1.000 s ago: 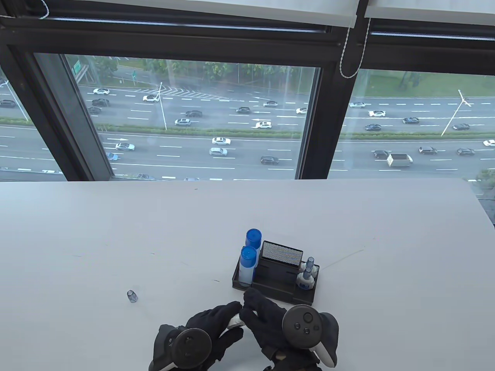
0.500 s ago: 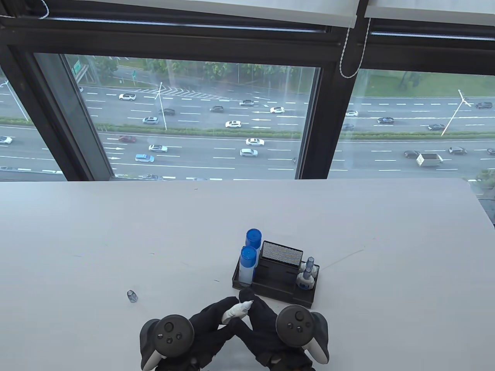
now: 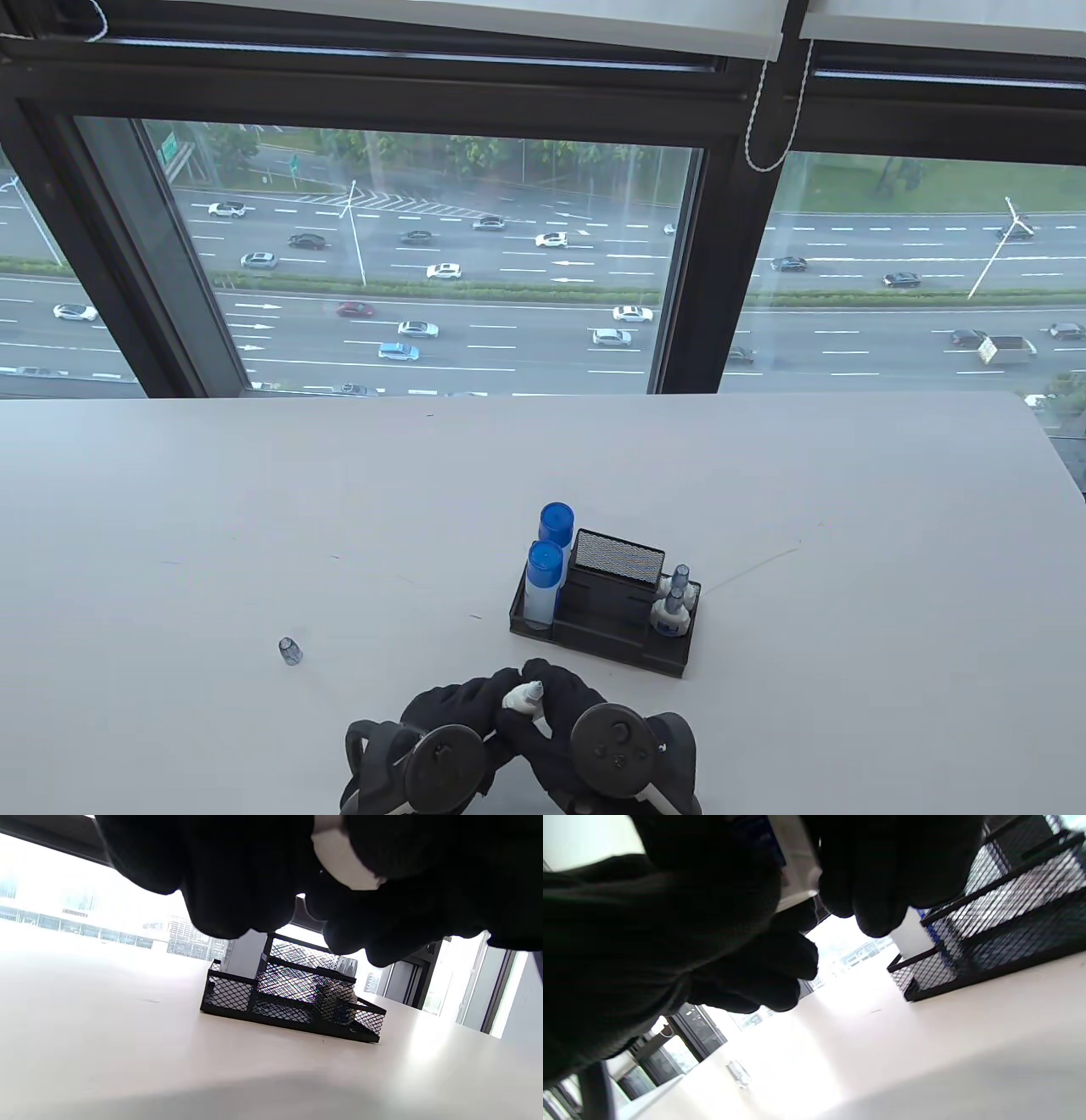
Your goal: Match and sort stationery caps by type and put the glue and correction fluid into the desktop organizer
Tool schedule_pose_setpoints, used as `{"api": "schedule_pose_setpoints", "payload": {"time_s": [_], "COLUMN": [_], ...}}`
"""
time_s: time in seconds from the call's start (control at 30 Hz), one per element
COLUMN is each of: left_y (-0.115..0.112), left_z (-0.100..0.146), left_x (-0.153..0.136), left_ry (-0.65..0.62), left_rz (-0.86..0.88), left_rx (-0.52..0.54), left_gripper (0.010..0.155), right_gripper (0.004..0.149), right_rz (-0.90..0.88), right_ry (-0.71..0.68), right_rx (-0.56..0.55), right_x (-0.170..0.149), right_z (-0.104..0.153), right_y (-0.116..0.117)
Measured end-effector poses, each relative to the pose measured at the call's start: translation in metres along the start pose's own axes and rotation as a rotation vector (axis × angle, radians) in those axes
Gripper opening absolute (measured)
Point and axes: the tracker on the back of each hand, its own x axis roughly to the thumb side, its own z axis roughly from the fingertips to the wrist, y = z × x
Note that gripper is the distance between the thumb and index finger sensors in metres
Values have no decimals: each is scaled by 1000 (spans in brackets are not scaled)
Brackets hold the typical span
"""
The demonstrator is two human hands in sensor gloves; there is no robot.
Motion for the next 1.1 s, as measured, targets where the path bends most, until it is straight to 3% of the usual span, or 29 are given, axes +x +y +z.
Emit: {"api": "schedule_pose_setpoints", "payload": {"time_s": [0.1,0.27,0.57,0.67,0.8,0.97,1.1], "left_y": [4,12,32,28,13,-7,-12], "left_z": [2,-1,-4,1,7,6,-1], "left_x": [4,-14,-111,-145,-179,-194,-194], "left_ry": [-19,-5,392,561,720,769,770], "left_rz": [-57,-56,-129,-211,-230,-230,-297], "left_rx": [19,-2,34,26,-93,-168,-194], "left_gripper": [73,77,69,67,69,63,53], "right_gripper": [60,57,57,57,57,57,57], "right_rz": [-245,-168,-205,-209,-206,-206,-217], "right_ry": [18,16,40,36,29,29,30], "right_rx": [18,-49,-73,-60,-52,-44,-37], "right_x": [-7,-10,-21,-21,-21,-21,-23], "right_z": [-2,-2,-3,-3,-3,-3,-4], "right_y": [1,-10,-23,-23,-23,-23,-23]}}
